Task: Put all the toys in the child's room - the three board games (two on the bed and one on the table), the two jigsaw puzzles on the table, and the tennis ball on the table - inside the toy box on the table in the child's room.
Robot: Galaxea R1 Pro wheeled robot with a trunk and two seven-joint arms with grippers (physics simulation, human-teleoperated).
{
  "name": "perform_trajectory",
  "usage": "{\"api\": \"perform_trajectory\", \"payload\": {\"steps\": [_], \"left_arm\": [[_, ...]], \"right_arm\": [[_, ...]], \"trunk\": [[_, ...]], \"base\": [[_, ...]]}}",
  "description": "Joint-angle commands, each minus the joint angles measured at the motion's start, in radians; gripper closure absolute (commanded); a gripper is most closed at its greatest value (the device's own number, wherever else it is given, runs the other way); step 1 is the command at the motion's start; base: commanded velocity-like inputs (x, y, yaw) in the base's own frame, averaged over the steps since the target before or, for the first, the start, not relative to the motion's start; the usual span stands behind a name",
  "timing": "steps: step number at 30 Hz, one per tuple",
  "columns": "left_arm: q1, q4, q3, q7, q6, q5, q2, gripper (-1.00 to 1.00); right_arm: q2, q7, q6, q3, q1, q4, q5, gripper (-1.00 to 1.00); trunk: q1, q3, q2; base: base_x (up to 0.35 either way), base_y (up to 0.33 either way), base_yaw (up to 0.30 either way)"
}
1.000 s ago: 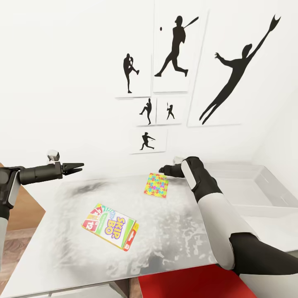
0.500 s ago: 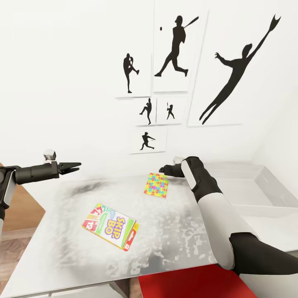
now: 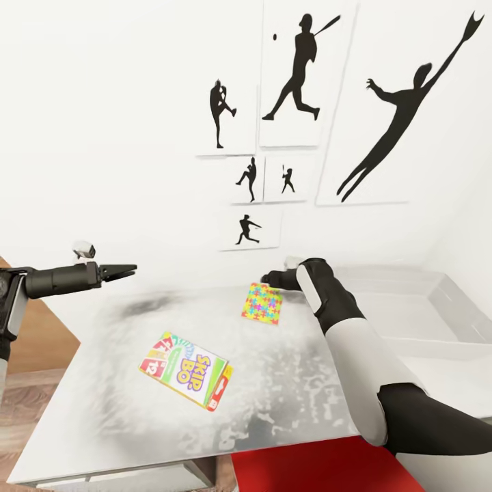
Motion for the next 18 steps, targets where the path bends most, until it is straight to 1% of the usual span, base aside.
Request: {"api": "perform_trajectory", "payload": {"steps": [1,6,8,14,18], "left_arm": [[-0.001,-0.003,-0.005,-0.007,0.011,0.001,-0.001,-1.0],[-0.001,-0.012,-0.024,-0.023,0.011,0.001,-0.008,-1.0],[-0.001,-0.017,-0.03,-0.027,0.011,0.002,-0.019,-1.0],[-0.001,-0.025,-0.037,-0.031,0.011,0.001,-0.045,-1.0],[-0.001,-0.028,-0.038,-0.032,0.011,0.001,-0.054,-1.0]], "right_arm": [[0.0,-0.004,0.001,0.002,-0.001,-0.001,-0.006,-1.0],[0.0,-0.004,-0.007,0.008,-0.001,-0.001,-0.007,-1.0],[0.0,-0.004,-0.009,0.01,-0.001,-0.001,-0.007,-1.0],[0.0,-0.003,-0.011,0.012,-0.001,0.0,-0.007,-1.0],[0.0,-0.002,-0.011,0.012,-0.001,0.001,-0.007,-1.0]], "trunk": [[0.001,-0.004,-0.002],[0.001,-0.011,-0.002],[0.001,-0.014,-0.002],[0.001,-0.024,-0.002],[0.001,-0.03,-0.002]], "base": [[0.0,0.0,0.087],[0.0,0.0,0.088],[0.0,0.0,0.089],[0.0,0.0,0.089],[0.0,0.0,0.09]]}}
